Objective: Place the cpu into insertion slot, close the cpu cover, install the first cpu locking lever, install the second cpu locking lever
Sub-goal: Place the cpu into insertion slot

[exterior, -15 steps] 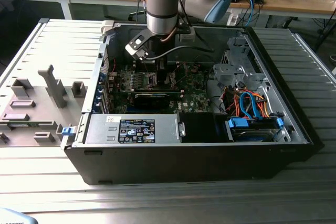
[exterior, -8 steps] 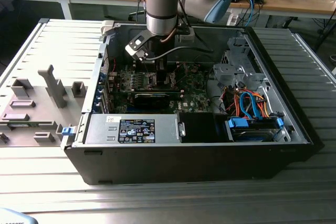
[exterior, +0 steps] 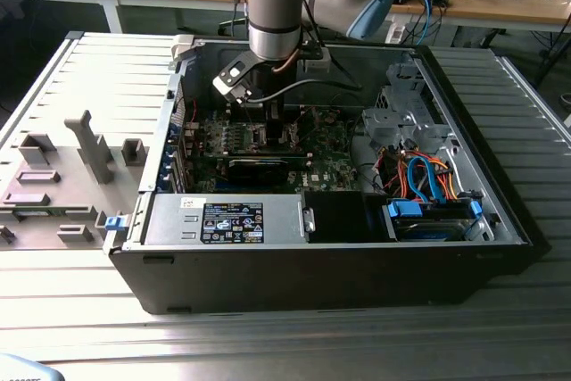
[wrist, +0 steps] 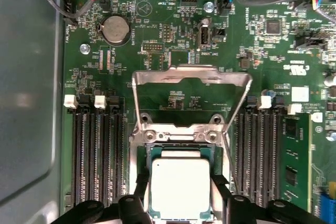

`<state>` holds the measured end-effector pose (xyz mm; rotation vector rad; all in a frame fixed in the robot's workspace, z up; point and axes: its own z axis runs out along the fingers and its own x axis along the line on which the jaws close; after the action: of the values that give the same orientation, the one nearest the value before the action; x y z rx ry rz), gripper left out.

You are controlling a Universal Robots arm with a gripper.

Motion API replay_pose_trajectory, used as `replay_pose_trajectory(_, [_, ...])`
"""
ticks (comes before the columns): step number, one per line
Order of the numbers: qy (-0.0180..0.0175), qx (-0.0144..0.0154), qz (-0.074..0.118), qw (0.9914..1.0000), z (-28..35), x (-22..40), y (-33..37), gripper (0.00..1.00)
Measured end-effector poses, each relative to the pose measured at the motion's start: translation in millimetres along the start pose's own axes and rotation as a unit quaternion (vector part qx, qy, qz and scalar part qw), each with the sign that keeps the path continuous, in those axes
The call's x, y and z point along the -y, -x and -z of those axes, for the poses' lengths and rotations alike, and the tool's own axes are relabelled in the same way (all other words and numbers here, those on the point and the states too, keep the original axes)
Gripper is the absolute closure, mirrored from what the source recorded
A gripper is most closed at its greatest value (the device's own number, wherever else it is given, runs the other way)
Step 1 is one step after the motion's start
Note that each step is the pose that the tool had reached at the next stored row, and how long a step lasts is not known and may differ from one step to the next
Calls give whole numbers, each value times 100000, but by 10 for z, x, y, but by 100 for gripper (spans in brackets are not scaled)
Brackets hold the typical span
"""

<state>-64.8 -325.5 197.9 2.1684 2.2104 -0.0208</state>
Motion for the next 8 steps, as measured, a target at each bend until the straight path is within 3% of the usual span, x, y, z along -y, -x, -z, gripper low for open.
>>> replay_pose_trajectory(2, [-28, 57, 2, 100000, 3, 1, 2, 38])
replay_pose_trajectory(6, [-33, 64, 2, 100000, 6, 1, 3, 38])
replay_pose_trajectory(8, [-31, 63, -1, 100000, 51, 1, 5, 38])
